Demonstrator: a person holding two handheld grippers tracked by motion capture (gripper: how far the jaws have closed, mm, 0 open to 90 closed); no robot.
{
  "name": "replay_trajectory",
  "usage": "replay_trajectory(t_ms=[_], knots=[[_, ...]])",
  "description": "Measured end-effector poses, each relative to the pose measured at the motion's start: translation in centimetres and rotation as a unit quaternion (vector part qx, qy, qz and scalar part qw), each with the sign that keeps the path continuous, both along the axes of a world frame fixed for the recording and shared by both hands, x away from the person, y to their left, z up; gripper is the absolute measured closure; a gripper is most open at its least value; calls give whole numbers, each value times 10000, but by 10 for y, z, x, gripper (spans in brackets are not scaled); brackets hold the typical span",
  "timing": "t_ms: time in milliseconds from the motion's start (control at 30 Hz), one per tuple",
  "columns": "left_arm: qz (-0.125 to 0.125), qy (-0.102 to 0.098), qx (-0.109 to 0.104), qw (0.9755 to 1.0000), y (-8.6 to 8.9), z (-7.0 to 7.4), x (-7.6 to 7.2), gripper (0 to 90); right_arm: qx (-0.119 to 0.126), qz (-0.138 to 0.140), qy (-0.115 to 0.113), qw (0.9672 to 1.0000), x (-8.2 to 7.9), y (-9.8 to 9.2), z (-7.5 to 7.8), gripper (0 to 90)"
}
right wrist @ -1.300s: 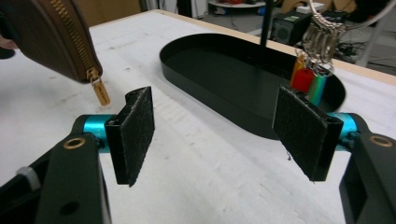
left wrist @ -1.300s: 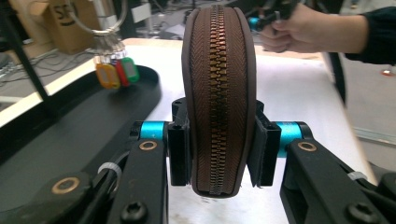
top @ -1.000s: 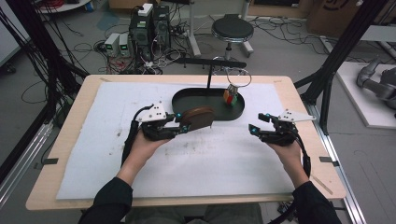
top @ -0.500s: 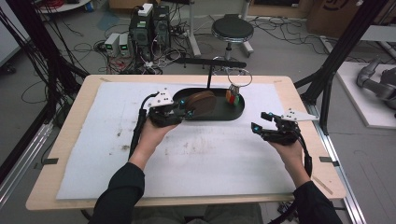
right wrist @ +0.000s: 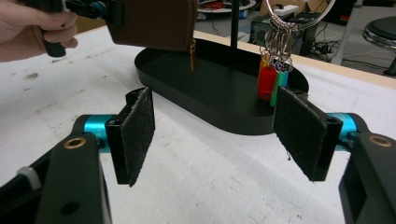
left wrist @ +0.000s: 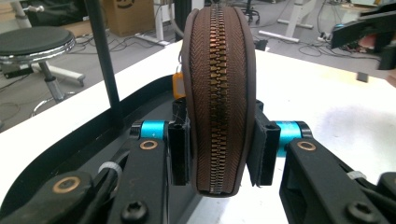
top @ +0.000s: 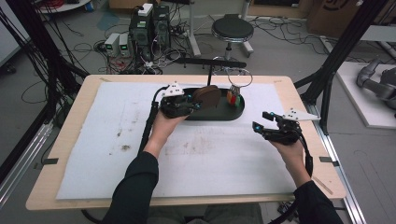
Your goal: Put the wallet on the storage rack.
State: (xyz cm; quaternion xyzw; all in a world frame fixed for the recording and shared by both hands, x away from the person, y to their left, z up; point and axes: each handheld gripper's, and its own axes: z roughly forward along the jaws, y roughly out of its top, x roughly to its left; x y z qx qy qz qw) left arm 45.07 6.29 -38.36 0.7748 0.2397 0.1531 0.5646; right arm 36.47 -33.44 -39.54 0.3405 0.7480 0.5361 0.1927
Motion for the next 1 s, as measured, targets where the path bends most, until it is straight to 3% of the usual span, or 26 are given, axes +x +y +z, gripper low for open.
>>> replay_trajectory(t_ms=[333,733,1000], knots=[[347,90,169,9992,-6,-20,18,660,-6,14,-1,10000,1,0,-1,305],[432,423,10,9982,-12,-39,27,660,-21,29,31,10000,1,1,-1,305],[619,421,48,9972,-9,-44,31,659,-19,28,25,10000,1,1,-1,305]])
